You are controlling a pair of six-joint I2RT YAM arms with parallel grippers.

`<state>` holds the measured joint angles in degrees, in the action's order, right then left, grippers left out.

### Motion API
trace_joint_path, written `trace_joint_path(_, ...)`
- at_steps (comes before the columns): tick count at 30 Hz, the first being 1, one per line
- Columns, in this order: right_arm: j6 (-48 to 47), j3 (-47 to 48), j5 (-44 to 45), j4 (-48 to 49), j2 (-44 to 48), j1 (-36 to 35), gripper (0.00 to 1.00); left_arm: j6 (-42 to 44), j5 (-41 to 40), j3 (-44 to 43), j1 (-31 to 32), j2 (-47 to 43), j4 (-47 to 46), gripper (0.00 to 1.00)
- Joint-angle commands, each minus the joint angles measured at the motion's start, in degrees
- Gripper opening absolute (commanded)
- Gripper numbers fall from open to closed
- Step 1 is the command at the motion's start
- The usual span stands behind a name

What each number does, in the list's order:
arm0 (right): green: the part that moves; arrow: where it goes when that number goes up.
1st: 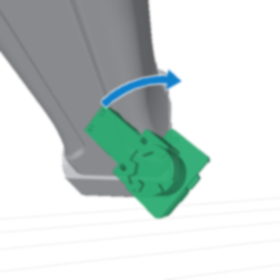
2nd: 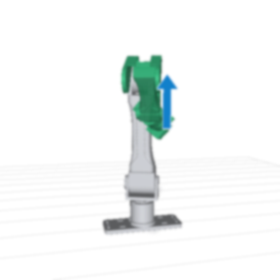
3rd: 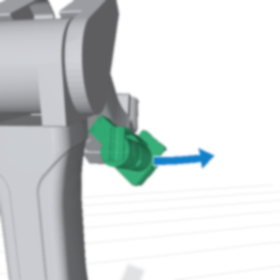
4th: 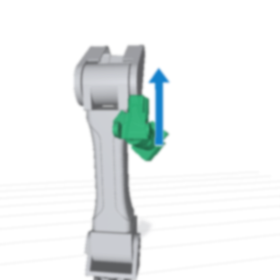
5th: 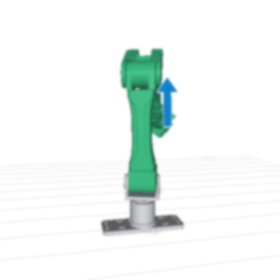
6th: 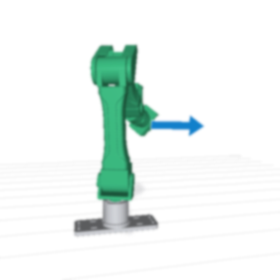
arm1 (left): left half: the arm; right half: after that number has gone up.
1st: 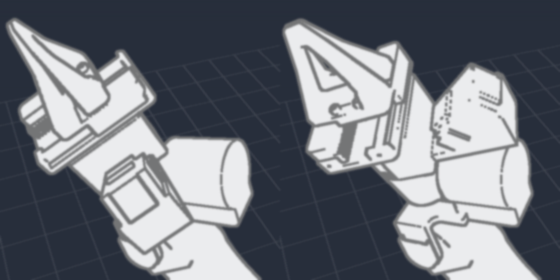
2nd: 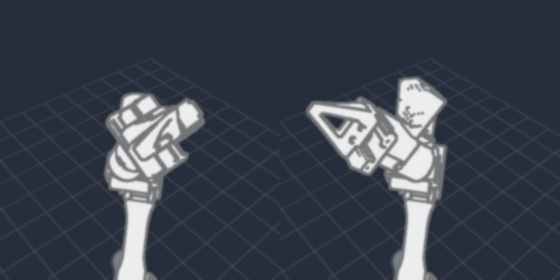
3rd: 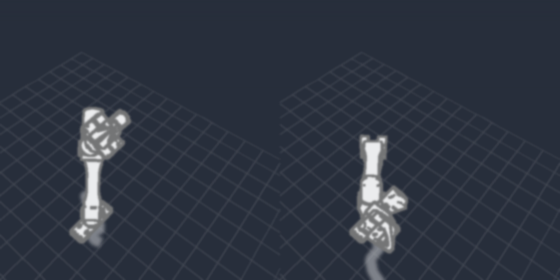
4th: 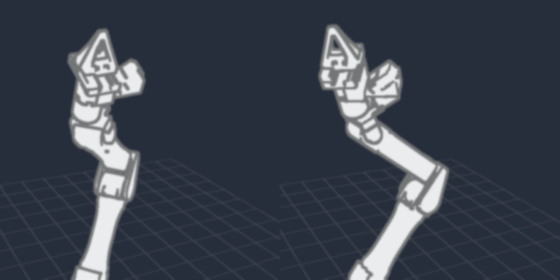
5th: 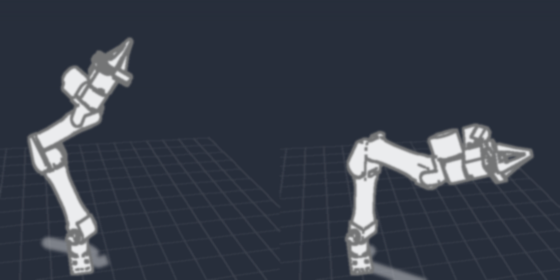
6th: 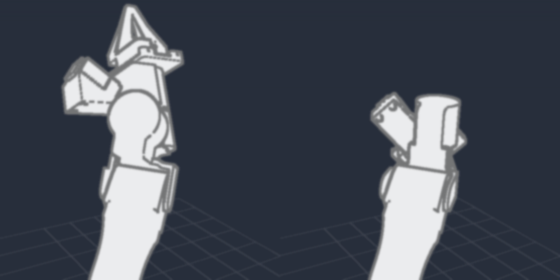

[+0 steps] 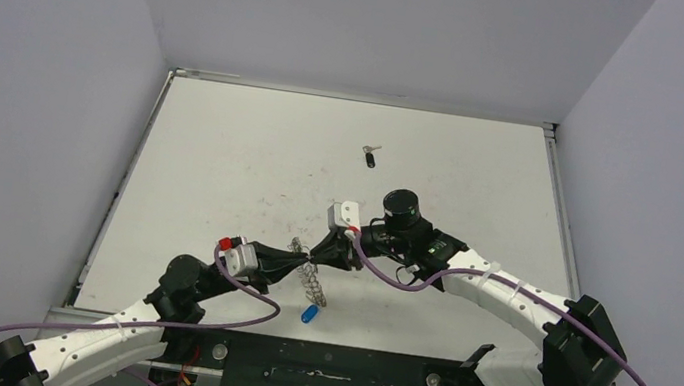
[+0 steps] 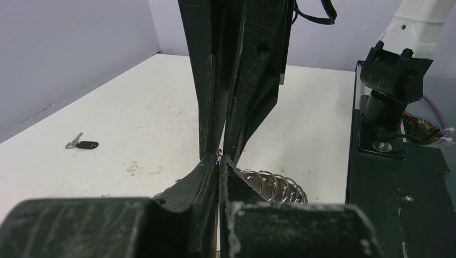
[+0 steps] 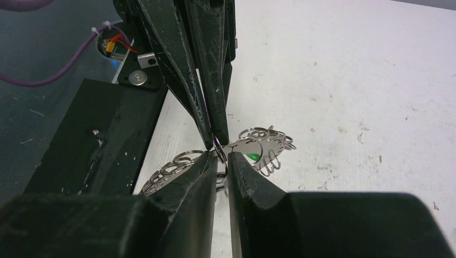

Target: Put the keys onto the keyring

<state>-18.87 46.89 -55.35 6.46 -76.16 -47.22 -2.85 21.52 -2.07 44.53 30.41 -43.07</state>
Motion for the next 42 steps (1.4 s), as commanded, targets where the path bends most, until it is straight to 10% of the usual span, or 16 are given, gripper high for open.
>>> trace_joint_path(1,2.72,-0.22,-3.39,7.19,-0.22,0.20,0.14,-1.10,1.07,-1.43,0.16,-0.71,-4.36,0.00)
trace_joint_path(14,-0.19,3.35,-0.58,-2.59,0.44,0.09,0.00,-0.98,-0.90,-2.01,0.13,-1.99,-1.01,0.00)
trace_joint_path(19,-8.16,13.84,6.94,-28.25,-2.64,-0.87,0.00,3.92,-1.19,-4.32,0.11,-5.58,9.60,0.34)
trace_joint_path(25,-11.07,27.95,19.87,-49.57,-8.25,-5.39,0.00,8.69,-2.28,-8.53,0.08,-8.15,23.17,0.45)
trace_joint_path(42,-3.33,46.64,40.72,-64.43,-16.26,-12.90,0.00,10.67,-1.88,-11.49,0.17,-2.33,25.60,0.37)
